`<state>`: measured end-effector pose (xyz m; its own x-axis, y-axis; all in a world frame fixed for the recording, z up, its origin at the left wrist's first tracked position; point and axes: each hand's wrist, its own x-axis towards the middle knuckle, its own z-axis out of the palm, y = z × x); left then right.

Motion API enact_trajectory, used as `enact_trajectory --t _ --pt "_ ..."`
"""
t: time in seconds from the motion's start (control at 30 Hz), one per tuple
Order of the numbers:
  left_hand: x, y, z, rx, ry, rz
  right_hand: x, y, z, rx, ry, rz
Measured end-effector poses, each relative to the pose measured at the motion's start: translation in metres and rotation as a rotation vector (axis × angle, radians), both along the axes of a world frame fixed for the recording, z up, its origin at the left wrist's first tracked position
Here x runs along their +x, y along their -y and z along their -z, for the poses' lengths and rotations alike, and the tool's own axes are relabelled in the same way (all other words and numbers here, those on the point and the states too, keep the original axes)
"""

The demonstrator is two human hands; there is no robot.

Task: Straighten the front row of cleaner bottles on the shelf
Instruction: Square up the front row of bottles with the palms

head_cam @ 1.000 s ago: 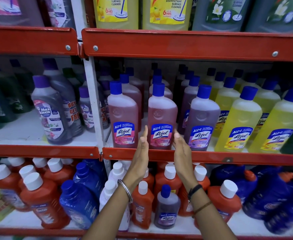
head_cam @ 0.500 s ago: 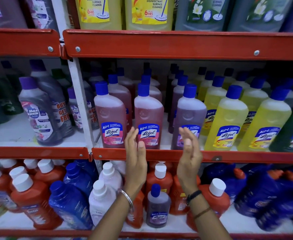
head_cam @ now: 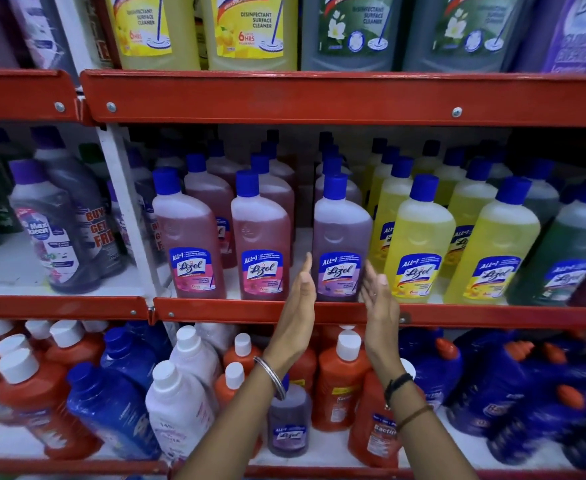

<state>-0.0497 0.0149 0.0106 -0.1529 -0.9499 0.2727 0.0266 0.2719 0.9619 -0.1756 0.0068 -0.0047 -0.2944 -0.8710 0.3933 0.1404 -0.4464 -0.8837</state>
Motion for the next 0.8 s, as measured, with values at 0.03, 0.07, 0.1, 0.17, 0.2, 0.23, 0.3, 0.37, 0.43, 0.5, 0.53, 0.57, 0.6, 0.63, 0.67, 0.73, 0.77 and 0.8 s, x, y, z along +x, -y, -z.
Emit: enact_trajectory --t 0.03,0.07,0.1,0.17,0.2,0.23,0.3,0.37,0.43,0.5,0.53,0.57,0.6,0.63,0.67,0.73,0.77,0.8 --pt "0.000 0.000 0.000 0.003 -0.012 0.002 0.000 -0.001 -0.001 0.003 0.003 -0.009" --pt "0.000 0.000 -0.001 0.004 -0.015 -0.001 0.000 -0.001 -0.001 0.007 0.002 -0.012" --pt "0.001 0.000 -0.001 0.002 -0.012 -0.008 0.000 -0.002 -0.002 0.008 -0.003 -0.010" --pt "0.000 0.001 0.001 -0.003 -0.010 -0.023 -0.001 -0.004 -0.003 0.008 -0.012 -0.010" --pt "-0.001 0.003 0.003 -0.009 -0.019 -0.035 -0.002 -0.004 -0.003 0.009 -0.014 -0.022" --pt "-0.003 0.003 0.005 -0.022 -0.033 -0.051 -0.004 -0.005 -0.003 0.009 -0.018 -0.040" --pt "-0.012 -0.001 0.008 -0.087 -0.060 -0.138 -0.009 -0.010 -0.003 -0.022 -0.036 -0.038" --pt "-0.027 -0.012 0.009 -0.214 -0.055 -0.292 -0.017 -0.018 -0.002 -0.106 -0.047 0.059" --pt "-0.044 -0.023 0.006 -0.340 -0.035 -0.372 -0.033 -0.024 0.000 -0.199 -0.016 0.195" --pt "-0.061 -0.031 0.003 -0.407 0.006 -0.291 -0.055 -0.024 0.003 -0.250 0.015 0.291" --pt "-0.069 -0.033 0.002 -0.407 0.040 -0.209 -0.066 -0.021 0.004 -0.242 0.024 0.298" --pt "-0.076 -0.032 0.001 -0.376 0.073 -0.119 -0.076 -0.017 0.006 -0.211 0.028 0.285" --pt "-0.083 -0.028 0.001 -0.317 0.089 -0.053 -0.083 -0.012 0.006 -0.167 0.030 0.255" --pt "-0.090 -0.023 0.002 -0.245 0.084 -0.007 -0.089 -0.008 0.007 -0.119 0.031 0.217" --pt "-0.096 -0.017 0.001 -0.175 0.070 0.020 -0.093 -0.005 0.006 -0.079 0.029 0.185" --pt "-0.104 -0.009 -0.002 -0.059 0.032 0.040 -0.097 -0.004 0.003 -0.048 0.021 0.132" --pt "-0.105 -0.006 -0.003 -0.025 0.012 0.054 -0.100 -0.004 0.002 -0.048 0.019 0.107" --pt "-0.106 -0.003 -0.005 0.004 -0.009 0.072 -0.101 -0.005 0.001 -0.049 0.017 0.084"
